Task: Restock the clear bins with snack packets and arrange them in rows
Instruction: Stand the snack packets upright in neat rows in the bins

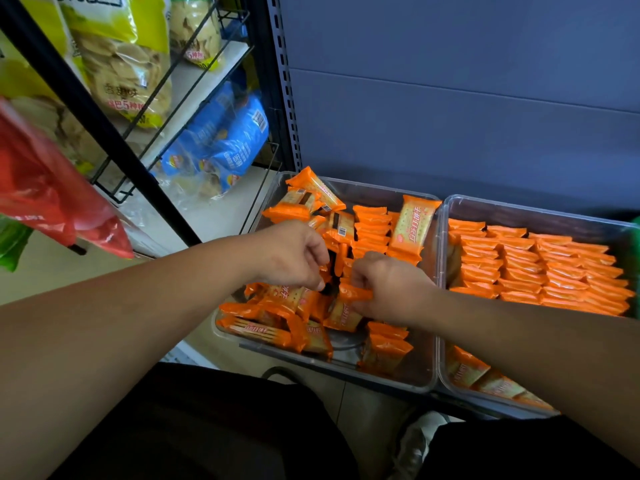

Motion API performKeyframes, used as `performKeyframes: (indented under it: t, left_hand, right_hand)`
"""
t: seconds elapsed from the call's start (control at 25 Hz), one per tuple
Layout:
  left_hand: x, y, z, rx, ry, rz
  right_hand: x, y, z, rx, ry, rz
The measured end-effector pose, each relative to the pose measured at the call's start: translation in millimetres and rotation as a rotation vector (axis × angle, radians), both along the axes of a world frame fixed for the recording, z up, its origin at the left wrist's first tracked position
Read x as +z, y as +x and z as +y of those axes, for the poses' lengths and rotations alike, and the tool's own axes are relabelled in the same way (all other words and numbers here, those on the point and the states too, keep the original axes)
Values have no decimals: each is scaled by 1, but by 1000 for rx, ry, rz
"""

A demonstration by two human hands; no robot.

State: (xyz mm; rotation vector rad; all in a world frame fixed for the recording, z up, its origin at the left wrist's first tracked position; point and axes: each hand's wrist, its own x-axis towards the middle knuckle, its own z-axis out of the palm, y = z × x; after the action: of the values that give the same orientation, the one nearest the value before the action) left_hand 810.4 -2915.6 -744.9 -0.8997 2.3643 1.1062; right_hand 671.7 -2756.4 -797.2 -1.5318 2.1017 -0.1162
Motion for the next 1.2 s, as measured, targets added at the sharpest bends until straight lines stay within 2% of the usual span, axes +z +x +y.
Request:
performKeyframes:
  t: [0.08,0.2,0.32,0.44,0.52,0.6,0.72,0.84,1.04,1.2]
  left_hand:
    - [-9,-5,9,-84,-46,-58]
    - [-28,-10,24,-166,-155,-111]
    - [-44,-16,37,-102,-224,-70]
    - [-57,-24,49,-82,-202,-30]
    - [-63,-28,54,-59,-190,-67]
    - [-66,-29,57,-10,-150,-96]
    - [-71,-27,61,90,-66,-43]
    - [-71,-25,67,109,-79,-6]
    - [-32,-29,53,-92,-363,-108]
    - [7,2,11,-57,-591,-122]
  right_hand:
    - [-3,6,0,46,32,97]
    - [2,3,-4,71,67,116]
    - [25,-21,-6,26,75,29]
    - [40,-47,1,-157,-109,-175]
    - [40,-54,6,-264,-210,-306]
    - [36,-55,10,-251,-209,-339]
    - [31,-53,14,-213,-157,-360]
    - [32,-50,14,-184,-140,-344]
    - [38,-43,13,-110,-57,-286]
    - [47,-37,6,-108,-45,-277]
